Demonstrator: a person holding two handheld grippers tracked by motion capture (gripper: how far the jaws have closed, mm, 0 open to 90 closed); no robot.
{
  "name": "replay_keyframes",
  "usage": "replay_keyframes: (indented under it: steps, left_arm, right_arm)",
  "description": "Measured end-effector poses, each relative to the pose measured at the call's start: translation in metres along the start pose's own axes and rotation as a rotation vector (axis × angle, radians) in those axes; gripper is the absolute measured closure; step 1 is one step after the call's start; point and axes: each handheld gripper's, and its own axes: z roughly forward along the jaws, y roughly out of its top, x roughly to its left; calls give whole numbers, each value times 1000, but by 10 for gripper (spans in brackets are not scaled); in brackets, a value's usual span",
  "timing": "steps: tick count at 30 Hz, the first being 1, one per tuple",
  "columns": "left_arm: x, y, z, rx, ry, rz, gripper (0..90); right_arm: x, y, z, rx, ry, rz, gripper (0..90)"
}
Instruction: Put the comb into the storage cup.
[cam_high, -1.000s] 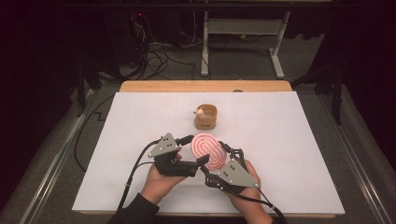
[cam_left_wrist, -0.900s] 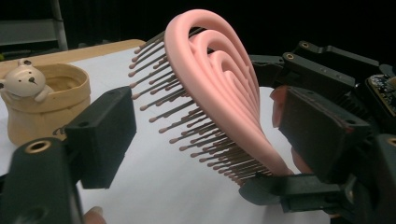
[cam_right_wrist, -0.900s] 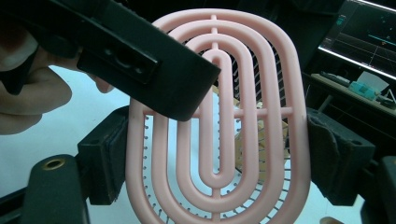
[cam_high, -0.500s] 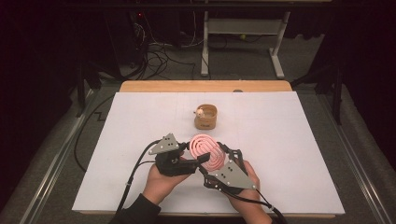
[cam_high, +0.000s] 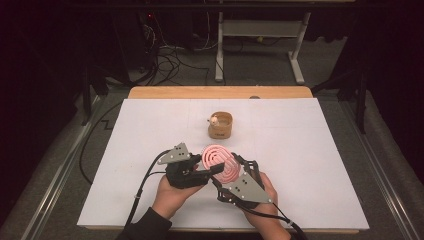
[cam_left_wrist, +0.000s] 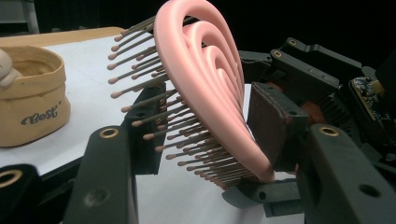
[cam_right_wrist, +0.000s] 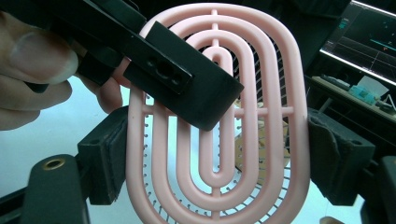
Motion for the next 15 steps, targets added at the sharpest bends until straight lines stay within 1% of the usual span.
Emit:
replay_keyframes:
  steps: [3,7,15]
  left_arm:
    - [-1,0,0,-10,14,4,472]
    - [0,0,-1,-16,-15,-1,488]
    - [-1,1,-1,-23,-29,-21,514]
  right_arm:
    - [0,0,0,0,-5,-8,201]
    - [1,1,-1,-4,-12,-20,200]
    - [1,3,-2,-8,-21,-32,200]
